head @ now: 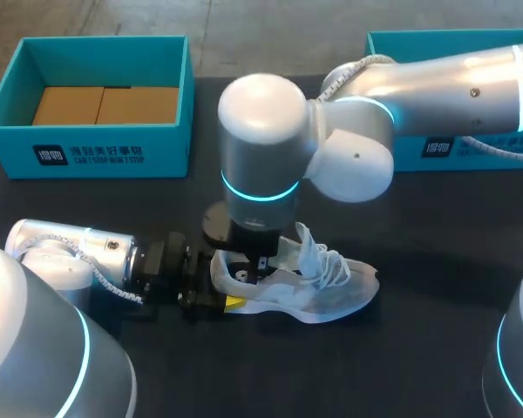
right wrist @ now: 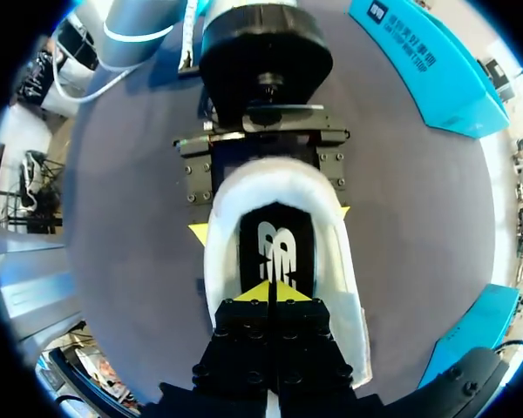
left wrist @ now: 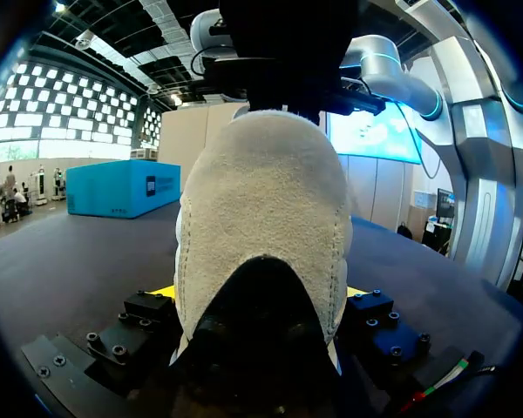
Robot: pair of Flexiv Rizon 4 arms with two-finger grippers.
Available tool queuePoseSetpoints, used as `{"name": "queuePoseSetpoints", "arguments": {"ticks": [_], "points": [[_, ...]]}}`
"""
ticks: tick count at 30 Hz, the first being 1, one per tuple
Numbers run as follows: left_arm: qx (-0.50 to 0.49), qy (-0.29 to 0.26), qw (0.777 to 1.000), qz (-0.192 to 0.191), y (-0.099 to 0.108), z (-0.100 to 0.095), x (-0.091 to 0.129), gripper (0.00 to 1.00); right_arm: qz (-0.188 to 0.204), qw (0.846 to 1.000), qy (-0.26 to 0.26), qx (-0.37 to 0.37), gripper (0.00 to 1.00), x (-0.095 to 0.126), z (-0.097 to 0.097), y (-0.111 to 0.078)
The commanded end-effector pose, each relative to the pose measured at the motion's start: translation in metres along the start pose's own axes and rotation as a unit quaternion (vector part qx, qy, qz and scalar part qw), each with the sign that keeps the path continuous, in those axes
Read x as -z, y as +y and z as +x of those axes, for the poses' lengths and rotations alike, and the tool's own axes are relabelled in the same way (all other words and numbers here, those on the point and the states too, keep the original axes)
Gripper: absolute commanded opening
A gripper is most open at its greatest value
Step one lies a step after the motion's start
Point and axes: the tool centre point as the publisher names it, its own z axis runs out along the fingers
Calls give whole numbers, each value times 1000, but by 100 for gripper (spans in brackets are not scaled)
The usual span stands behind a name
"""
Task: Take the shoe out of the shoebox, open the shoe tongue, remove and reinsert the insole, then place the shoe into the shoebox
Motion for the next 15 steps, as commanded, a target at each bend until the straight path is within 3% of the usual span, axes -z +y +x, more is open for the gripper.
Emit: {"name": "queuePoseSetpoints", "arguments": {"ticks": [1,15], "points": [[0,-1,1000,0,3,-2,0,0,-4,1000,-5,3,0,-2,-1,-8],[0,-1,1000,0,3,-2,0,0,5,1000,-13,6,0,-1,-16,-23]]}}
